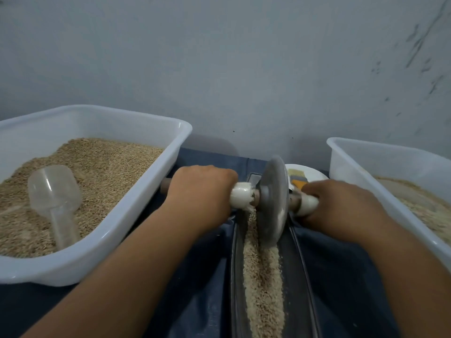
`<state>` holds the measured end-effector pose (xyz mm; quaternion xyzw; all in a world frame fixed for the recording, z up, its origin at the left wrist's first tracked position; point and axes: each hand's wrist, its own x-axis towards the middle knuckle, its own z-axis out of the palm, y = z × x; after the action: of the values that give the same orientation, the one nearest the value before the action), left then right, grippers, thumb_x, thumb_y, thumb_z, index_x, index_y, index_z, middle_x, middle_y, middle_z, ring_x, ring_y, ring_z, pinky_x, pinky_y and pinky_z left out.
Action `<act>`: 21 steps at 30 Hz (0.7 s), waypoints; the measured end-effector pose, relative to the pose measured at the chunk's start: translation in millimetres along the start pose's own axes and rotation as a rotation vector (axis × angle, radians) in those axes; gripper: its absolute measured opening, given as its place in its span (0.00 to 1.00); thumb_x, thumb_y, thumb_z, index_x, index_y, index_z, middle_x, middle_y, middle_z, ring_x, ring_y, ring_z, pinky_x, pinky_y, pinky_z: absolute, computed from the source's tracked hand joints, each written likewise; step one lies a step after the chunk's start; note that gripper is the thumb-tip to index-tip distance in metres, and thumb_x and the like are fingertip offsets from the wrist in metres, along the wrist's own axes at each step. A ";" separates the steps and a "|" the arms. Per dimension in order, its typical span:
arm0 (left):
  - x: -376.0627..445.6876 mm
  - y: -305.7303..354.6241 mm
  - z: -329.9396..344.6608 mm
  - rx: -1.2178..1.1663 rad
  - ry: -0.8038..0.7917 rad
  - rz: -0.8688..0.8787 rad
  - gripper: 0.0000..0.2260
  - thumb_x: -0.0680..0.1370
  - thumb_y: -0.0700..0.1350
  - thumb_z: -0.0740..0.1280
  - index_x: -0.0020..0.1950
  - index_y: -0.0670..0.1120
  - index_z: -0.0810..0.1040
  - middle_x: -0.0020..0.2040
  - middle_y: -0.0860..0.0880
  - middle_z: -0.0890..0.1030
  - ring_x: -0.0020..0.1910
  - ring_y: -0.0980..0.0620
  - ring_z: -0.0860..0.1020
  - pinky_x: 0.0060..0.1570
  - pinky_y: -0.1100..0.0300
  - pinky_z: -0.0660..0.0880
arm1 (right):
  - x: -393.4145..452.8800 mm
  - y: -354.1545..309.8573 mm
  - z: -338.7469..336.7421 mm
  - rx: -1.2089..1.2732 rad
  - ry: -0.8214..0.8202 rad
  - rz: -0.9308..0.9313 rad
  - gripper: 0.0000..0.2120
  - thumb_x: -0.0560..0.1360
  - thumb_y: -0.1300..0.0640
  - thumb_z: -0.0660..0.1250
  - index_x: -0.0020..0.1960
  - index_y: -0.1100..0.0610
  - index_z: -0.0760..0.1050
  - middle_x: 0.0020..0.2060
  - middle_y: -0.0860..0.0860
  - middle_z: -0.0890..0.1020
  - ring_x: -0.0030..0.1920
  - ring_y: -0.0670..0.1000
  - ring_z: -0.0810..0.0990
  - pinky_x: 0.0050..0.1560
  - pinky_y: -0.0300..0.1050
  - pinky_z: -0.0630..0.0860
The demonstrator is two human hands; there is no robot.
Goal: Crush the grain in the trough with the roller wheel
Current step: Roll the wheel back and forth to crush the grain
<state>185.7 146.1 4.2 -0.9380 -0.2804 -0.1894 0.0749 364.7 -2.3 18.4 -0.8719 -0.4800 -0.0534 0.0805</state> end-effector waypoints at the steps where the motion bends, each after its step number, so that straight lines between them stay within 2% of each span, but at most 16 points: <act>1: 0.6 0.4 1.3 0.005 0.033 -0.025 0.13 0.72 0.53 0.69 0.44 0.57 0.64 0.32 0.55 0.63 0.37 0.53 0.68 0.37 0.56 0.63 | 1.3 -3.3 2.2 -0.090 0.139 -0.021 0.09 0.68 0.42 0.67 0.39 0.46 0.74 0.32 0.47 0.78 0.37 0.49 0.77 0.38 0.45 0.74; 2: 0.8 -0.9 2.0 0.003 0.030 -0.036 0.13 0.72 0.53 0.69 0.43 0.56 0.64 0.32 0.55 0.63 0.36 0.53 0.68 0.37 0.56 0.62 | 2.0 -4.1 2.7 -0.124 0.182 -0.036 0.08 0.68 0.42 0.67 0.40 0.46 0.73 0.32 0.46 0.77 0.37 0.50 0.77 0.38 0.44 0.74; 3: 1.6 -2.8 2.6 -0.005 -0.005 -0.028 0.12 0.72 0.53 0.69 0.43 0.56 0.64 0.32 0.55 0.65 0.36 0.53 0.68 0.37 0.56 0.63 | 2.3 -2.2 1.7 -0.109 0.104 -0.039 0.09 0.67 0.42 0.69 0.40 0.45 0.74 0.32 0.46 0.78 0.36 0.49 0.78 0.37 0.44 0.74; 6: 2.9 -10.1 1.3 -0.029 -0.142 0.039 0.14 0.68 0.52 0.71 0.36 0.57 0.64 0.32 0.56 0.69 0.32 0.57 0.67 0.35 0.59 0.63 | -2.7 3.5 -8.9 0.084 -0.361 0.008 0.12 0.60 0.42 0.75 0.40 0.37 0.75 0.31 0.43 0.81 0.33 0.44 0.80 0.34 0.42 0.75; 7: 2.9 -10.5 1.2 -0.030 -0.143 0.048 0.15 0.68 0.52 0.71 0.35 0.56 0.64 0.32 0.56 0.68 0.31 0.59 0.65 0.33 0.60 0.61 | -4.0 4.4 -10.2 0.125 -0.399 0.013 0.12 0.59 0.42 0.75 0.40 0.35 0.75 0.32 0.41 0.81 0.33 0.43 0.80 0.34 0.41 0.75; 8: 2.6 -9.1 1.8 -0.026 -0.119 0.040 0.14 0.68 0.52 0.71 0.36 0.57 0.64 0.31 0.56 0.67 0.30 0.59 0.64 0.32 0.60 0.60 | -4.2 4.6 -8.6 0.126 -0.343 0.010 0.11 0.60 0.42 0.74 0.40 0.35 0.75 0.32 0.41 0.81 0.33 0.44 0.80 0.35 0.42 0.75; 10: 1.3 -3.3 4.3 -0.010 -0.031 -0.017 0.10 0.70 0.53 0.70 0.41 0.56 0.68 0.31 0.56 0.65 0.30 0.57 0.63 0.33 0.60 0.60 | 0.3 1.3 0.4 -0.004 -0.034 0.001 0.08 0.64 0.41 0.70 0.38 0.43 0.74 0.30 0.47 0.79 0.34 0.47 0.78 0.34 0.43 0.73; 12: 0.8 1.2 6.5 0.010 0.029 -0.065 0.10 0.72 0.53 0.69 0.45 0.56 0.67 0.31 0.55 0.63 0.33 0.55 0.65 0.33 0.59 0.59 | 3.4 -4.1 6.9 -0.158 0.234 -0.025 0.08 0.68 0.43 0.67 0.38 0.45 0.73 0.31 0.46 0.76 0.35 0.50 0.75 0.33 0.42 0.67; 13: 1.5 1.7 6.8 0.018 0.028 -0.065 0.10 0.72 0.53 0.68 0.44 0.56 0.66 0.31 0.55 0.62 0.34 0.54 0.65 0.34 0.58 0.59 | 4.6 -3.9 7.8 -0.162 0.255 -0.039 0.07 0.68 0.43 0.67 0.40 0.45 0.73 0.32 0.46 0.77 0.36 0.50 0.76 0.33 0.42 0.67; 14: 2.2 0.8 6.2 0.020 0.005 -0.053 0.11 0.72 0.53 0.68 0.44 0.56 0.65 0.31 0.55 0.62 0.35 0.54 0.66 0.34 0.58 0.59 | 5.3 -0.9 6.9 -0.137 0.183 -0.048 0.08 0.68 0.43 0.68 0.41 0.45 0.74 0.33 0.46 0.78 0.37 0.50 0.77 0.33 0.42 0.69; 17: 3.5 -2.2 2.9 0.021 -0.064 0.013 0.11 0.70 0.53 0.70 0.43 0.57 0.67 0.31 0.56 0.64 0.34 0.55 0.67 0.35 0.59 0.62 | 2.3 8.7 -4.1 0.055 -0.258 0.004 0.10 0.62 0.43 0.75 0.39 0.42 0.77 0.31 0.44 0.81 0.34 0.44 0.79 0.33 0.41 0.72; 18: 3.3 -1.8 2.8 0.034 -0.044 0.022 0.11 0.70 0.53 0.70 0.43 0.57 0.68 0.31 0.56 0.64 0.32 0.55 0.66 0.33 0.59 0.61 | 1.1 9.9 -5.8 0.121 -0.330 0.033 0.10 0.61 0.44 0.76 0.39 0.40 0.77 0.31 0.43 0.82 0.33 0.43 0.80 0.33 0.41 0.72; 19: 2.4 -0.4 3.5 0.047 -0.007 0.017 0.11 0.70 0.53 0.70 0.43 0.56 0.68 0.31 0.56 0.63 0.31 0.56 0.65 0.32 0.60 0.59 | 0.2 10.0 -4.3 0.143 -0.316 0.044 0.10 0.62 0.44 0.76 0.38 0.39 0.77 0.31 0.43 0.81 0.33 0.43 0.80 0.33 0.41 0.72; 21: 1.2 3.0 7.4 0.053 0.071 -0.009 0.12 0.71 0.53 0.70 0.43 0.55 0.66 0.32 0.55 0.65 0.34 0.54 0.66 0.34 0.58 0.61 | 2.9 6.8 1.2 0.054 -0.088 0.034 0.07 0.64 0.43 0.72 0.38 0.43 0.76 0.31 0.45 0.80 0.35 0.46 0.79 0.35 0.42 0.73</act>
<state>190.5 146.0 -2.2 -0.9271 -0.2865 -0.2155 0.1089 372.1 -3.3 17.1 -0.8790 -0.4693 -0.0004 0.0837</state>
